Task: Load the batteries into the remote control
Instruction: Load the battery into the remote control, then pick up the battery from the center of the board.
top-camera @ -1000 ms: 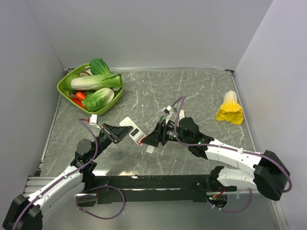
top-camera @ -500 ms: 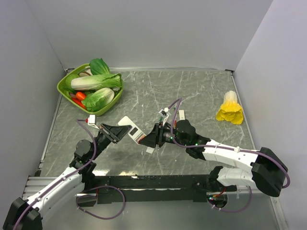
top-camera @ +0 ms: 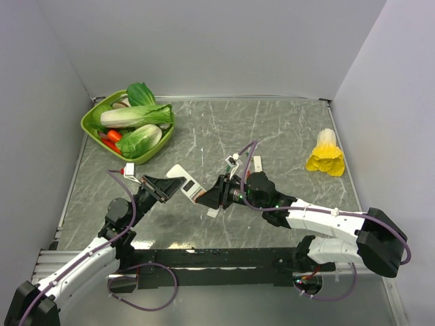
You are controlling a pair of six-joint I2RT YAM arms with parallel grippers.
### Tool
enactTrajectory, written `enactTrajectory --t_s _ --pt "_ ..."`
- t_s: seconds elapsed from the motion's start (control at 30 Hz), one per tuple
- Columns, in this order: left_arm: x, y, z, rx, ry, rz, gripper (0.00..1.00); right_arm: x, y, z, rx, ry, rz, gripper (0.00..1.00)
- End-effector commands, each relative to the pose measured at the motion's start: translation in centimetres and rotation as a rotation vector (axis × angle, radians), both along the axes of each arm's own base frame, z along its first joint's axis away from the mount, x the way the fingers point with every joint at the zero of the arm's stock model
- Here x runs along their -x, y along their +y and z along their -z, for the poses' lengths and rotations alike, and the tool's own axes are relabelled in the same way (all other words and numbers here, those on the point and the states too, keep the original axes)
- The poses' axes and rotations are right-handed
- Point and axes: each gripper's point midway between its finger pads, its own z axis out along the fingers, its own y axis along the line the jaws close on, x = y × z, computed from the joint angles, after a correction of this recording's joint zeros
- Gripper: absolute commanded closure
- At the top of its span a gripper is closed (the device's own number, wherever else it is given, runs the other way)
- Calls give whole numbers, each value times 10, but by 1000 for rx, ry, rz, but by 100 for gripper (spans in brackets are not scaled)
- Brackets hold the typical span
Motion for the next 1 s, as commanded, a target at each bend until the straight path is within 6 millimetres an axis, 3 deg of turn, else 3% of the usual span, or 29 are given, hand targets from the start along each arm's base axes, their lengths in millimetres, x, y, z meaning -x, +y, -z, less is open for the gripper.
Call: enactTrajectory --t_s 0.0,0.33,0.47,0.57,0.7,0.77,0.9,0.97 --pt "4 2 -29 34 -83 -5 99 -3 8 -11 -21 -24 12 57" --pt "4 2 -30 33 -90 -5 99 -16 5 14 105 2 107 77" --pt "4 1 -31 26 -98 -6 99 -28 -6 31 191 13 190 81" --pt "2 2 -24 2 -83 -20 99 -29 -8 33 213 -1 195 80" --pt "-5 9 -9 -41 -53 -77 99 -26 -17 17 208 -67 184 60" --pt "-8 11 9 -87 -11 -100 99 -27 -26 13 237 -97 200 48" --pt "-13 20 31 -101 34 -152 99 -40 -59 -6 318 -188 282 23" --pt "-13 21 40 -107 44 -157 99 -46 -80 -1 388 -183 328 8"
